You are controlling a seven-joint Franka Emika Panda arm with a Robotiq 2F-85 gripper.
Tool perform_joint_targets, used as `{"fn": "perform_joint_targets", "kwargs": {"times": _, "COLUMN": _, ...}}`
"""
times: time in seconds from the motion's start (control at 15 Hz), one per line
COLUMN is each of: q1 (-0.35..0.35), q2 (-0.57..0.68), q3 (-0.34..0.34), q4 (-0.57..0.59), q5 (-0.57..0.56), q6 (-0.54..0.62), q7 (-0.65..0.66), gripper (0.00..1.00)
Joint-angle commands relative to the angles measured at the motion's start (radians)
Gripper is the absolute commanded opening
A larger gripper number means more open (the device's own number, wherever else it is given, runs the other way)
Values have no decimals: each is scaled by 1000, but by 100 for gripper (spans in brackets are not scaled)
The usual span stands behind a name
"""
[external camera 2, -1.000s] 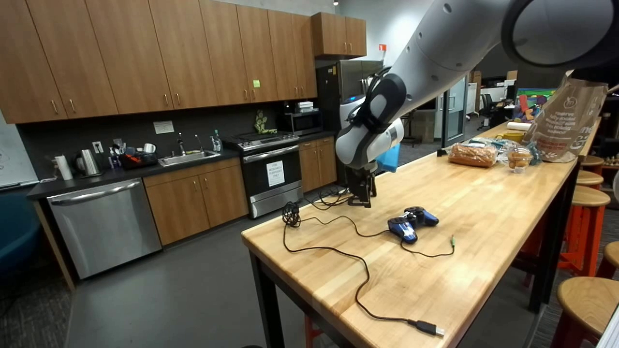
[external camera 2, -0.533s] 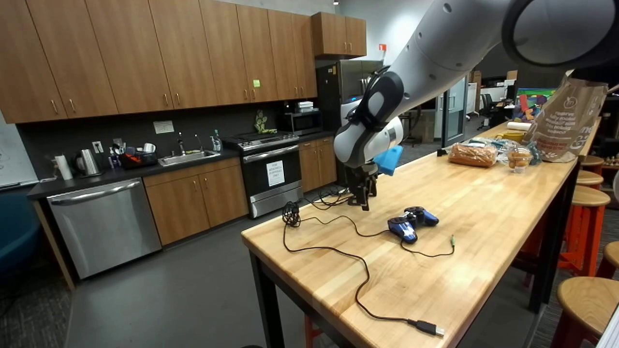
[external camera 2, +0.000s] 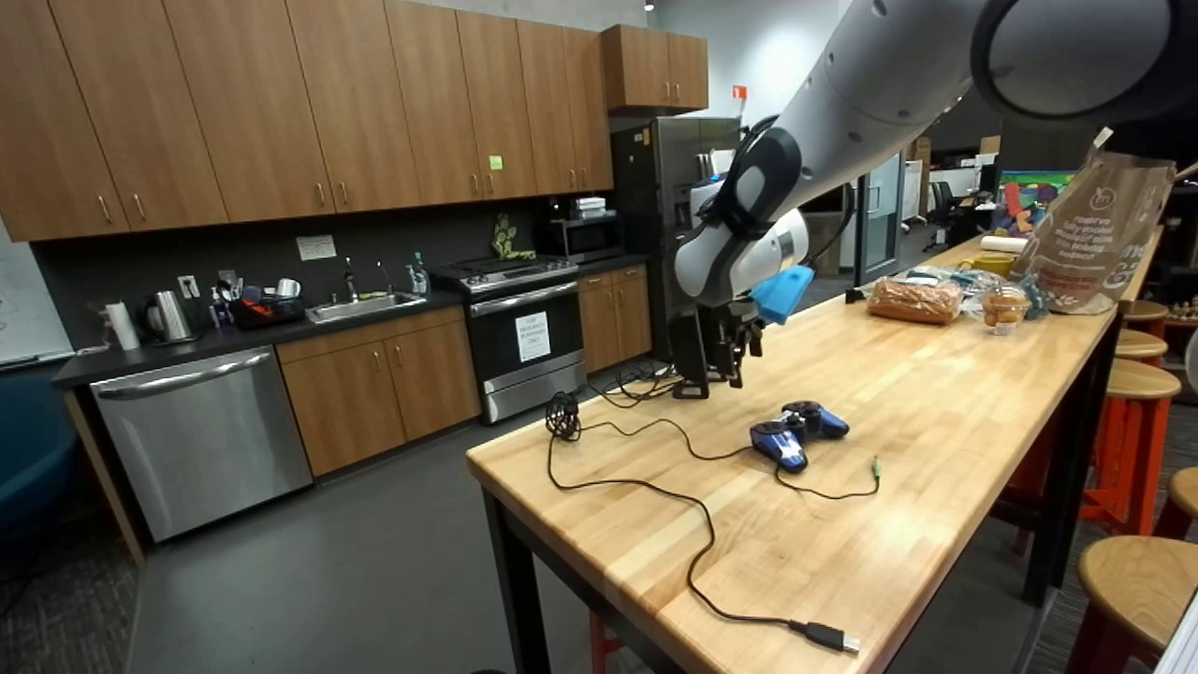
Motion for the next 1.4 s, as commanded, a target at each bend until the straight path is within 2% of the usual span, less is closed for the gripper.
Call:
{"fn": "perform_joint_targets", "kwargs": {"times": 0.0, "q1": 22, "q2": 99, "q3": -80, "q4": -39, "q5": -98, "q6": -19, "q7": -42, "gripper": 100}}
{"fn": "perform_joint_targets", "kwargs": {"times": 0.13, "q1": 21, "q2": 152, "q3": -98, "q4": -47, "q5": -129, "q6": -56, "q7": -82, "gripper": 100}}
{"fn": "perform_joint_targets", "kwargs": {"times": 0.33, "q1": 27, "q2": 226, "q3": -110, "q4": -65, "q5": -81, "q6": -142, "q7": -124, "gripper": 100}}
{"fn": "perform_joint_targets", "kwargs": {"times": 0.53, "q1": 30, "q2": 255, "q3": -118, "q4": -76, "q5": 15, "q6": -212, "q7": -128, "gripper": 100}}
{"fn": "perform_joint_targets", "kwargs": {"times": 0.73, "q1": 33, "q2": 270, "q3": -121, "q4": -86, "q5": 166, "q6": -246, "q7": -122, "gripper": 100}}
{"fn": "perform_joint_targets", "kwargs": {"times": 0.8, "q1": -5, "q2": 286, "q3": -79, "q4": -90, "q5": 205, "q6": -231, "q7": -111, "gripper": 100}}
{"fn": "perform_joint_targets", "kwargs": {"times": 0.87, "q1": -11, "q2": 285, "q3": -71, "q4": -96, "q5": 258, "q6": -206, "q7": -123, "gripper": 100}}
{"fn": "perform_joint_targets", "kwargs": {"times": 1.07, "q1": -37, "q2": 272, "q3": -51, "q4": -97, "q5": 398, "q6": -158, "q7": -144, "gripper": 100}}
{"fn": "perform_joint_targets", "kwargs": {"times": 1.33, "q1": -63, "q2": 252, "q3": -49, "q4": -102, "q5": 527, "q6": -72, "q7": -145, "gripper": 100}}
